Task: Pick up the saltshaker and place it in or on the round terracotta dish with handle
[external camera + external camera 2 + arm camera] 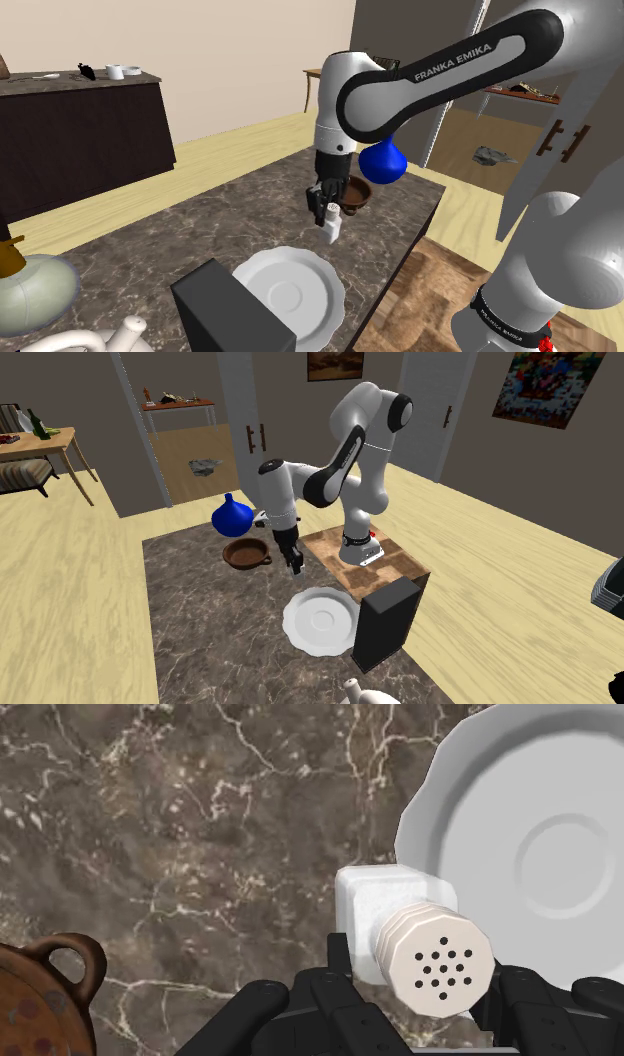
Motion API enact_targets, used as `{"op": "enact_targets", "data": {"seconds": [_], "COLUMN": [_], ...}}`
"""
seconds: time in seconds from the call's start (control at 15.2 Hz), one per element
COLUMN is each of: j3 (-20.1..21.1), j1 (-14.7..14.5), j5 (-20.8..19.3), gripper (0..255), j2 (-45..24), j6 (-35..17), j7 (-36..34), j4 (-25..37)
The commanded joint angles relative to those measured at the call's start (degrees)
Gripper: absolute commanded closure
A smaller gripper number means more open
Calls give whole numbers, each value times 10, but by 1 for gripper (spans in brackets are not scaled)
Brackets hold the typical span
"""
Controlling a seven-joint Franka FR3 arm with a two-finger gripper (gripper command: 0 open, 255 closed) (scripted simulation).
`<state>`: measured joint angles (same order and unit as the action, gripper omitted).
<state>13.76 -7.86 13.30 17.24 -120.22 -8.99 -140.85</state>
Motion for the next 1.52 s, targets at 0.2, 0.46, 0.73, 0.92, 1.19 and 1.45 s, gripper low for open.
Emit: {"op": "enact_targets", "data": {"seconds": [0.2, 0.46, 0.73, 0.92, 1.19, 1.45], "j3": [-4, -7, -18, -46, -81, -114], "j1": [1, 2, 9, 29, 54, 79], "j5": [-3, -5, -11, -27, -47, -64], "gripper": [255, 255, 255, 255, 255, 255], "j2": [18, 29, 31, 18, -7, -40], "j6": [44, 76, 95, 102, 112, 122], "j7": [-4, -7, 4, 42, 92, 140], "j4": [26, 47, 62, 76, 104, 142]}}
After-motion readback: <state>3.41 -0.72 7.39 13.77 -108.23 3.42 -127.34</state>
